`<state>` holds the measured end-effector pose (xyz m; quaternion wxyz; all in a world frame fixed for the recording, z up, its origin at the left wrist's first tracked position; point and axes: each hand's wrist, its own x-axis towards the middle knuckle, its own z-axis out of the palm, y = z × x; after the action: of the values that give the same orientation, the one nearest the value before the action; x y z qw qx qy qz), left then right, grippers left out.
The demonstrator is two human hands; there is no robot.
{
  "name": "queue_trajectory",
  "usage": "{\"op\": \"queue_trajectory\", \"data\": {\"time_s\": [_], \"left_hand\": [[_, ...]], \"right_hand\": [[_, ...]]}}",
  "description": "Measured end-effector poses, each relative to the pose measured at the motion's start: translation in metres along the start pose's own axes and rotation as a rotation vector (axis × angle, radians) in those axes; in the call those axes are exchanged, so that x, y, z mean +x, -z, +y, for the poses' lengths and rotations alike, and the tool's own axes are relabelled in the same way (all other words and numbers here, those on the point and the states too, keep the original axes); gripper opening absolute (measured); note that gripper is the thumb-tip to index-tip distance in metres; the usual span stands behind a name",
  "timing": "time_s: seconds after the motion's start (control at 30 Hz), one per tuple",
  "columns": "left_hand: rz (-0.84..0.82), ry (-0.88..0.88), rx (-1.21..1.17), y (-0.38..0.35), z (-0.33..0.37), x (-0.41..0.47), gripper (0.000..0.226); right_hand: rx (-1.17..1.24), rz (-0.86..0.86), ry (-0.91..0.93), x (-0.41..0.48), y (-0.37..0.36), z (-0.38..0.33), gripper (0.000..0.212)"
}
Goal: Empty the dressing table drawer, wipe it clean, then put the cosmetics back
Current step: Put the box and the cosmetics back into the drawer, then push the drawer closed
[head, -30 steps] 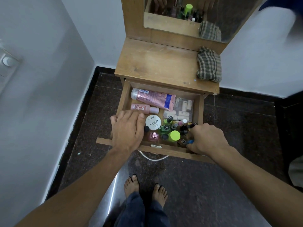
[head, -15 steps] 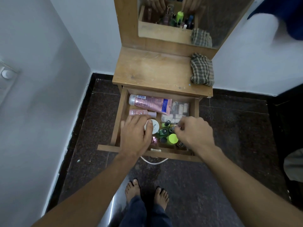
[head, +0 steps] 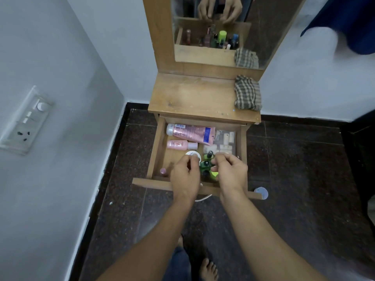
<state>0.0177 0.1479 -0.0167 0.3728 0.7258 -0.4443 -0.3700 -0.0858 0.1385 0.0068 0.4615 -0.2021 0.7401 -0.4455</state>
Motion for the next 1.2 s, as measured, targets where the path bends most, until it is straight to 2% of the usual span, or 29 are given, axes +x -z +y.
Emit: {"op": "queue_trajectory", "data": {"time_s": [0.23, 0.4, 0.5, 0.63, 0.77, 0.93, 1.03, 1.1, 1.2], "left_hand": [[0.164, 0.191, 0.048, -0.004, -0.001, -0.073, 0.038], [0.070, 0.501, 0.139, 0.004, -0.019, -0.084, 0.034], [-0.003, 0.582, 0.158, 0.005, -0.035, -0.076, 0.038], [-0.039, 0.648, 0.104, 0.003, -0.058, -0.057, 0.046], [0.010, 0.655, 0.051, -0.001, -0.082, -0.043, 0.037], [0.012, 0.708, -0.074, -0.008, -0.094, -0.030, 0.026], [-0.020, 0.708, -0.116, -0.017, -0.101, -0.013, 0.031], [-0.030, 0.705, -0.157, -0.035, -0.131, 0.010, 0.039], [-0.067, 0.685, -0.171, -0.051, -0.145, 0.035, 0.038]], "right_hand": [[0.239, -0.040, -0.230, -0.064, 0.028, 0.027, 0.014], [0.139, -0.067, -0.492, -0.072, 0.035, 0.055, 0.013], [0.089, -0.055, -0.559, -0.059, 0.032, 0.073, 0.018], [0.056, -0.056, -0.550, -0.041, 0.021, 0.091, 0.023], [0.049, -0.089, -0.542, -0.030, 0.001, 0.104, 0.022], [0.006, -0.010, -0.559, -0.011, -0.013, 0.113, 0.022], [0.004, 0.002, -0.535, -0.004, -0.019, 0.110, 0.022], [0.028, -0.008, -0.514, 0.004, -0.024, 0.104, 0.022], [0.046, -0.035, -0.493, 0.019, -0.031, 0.095, 0.023]]}}
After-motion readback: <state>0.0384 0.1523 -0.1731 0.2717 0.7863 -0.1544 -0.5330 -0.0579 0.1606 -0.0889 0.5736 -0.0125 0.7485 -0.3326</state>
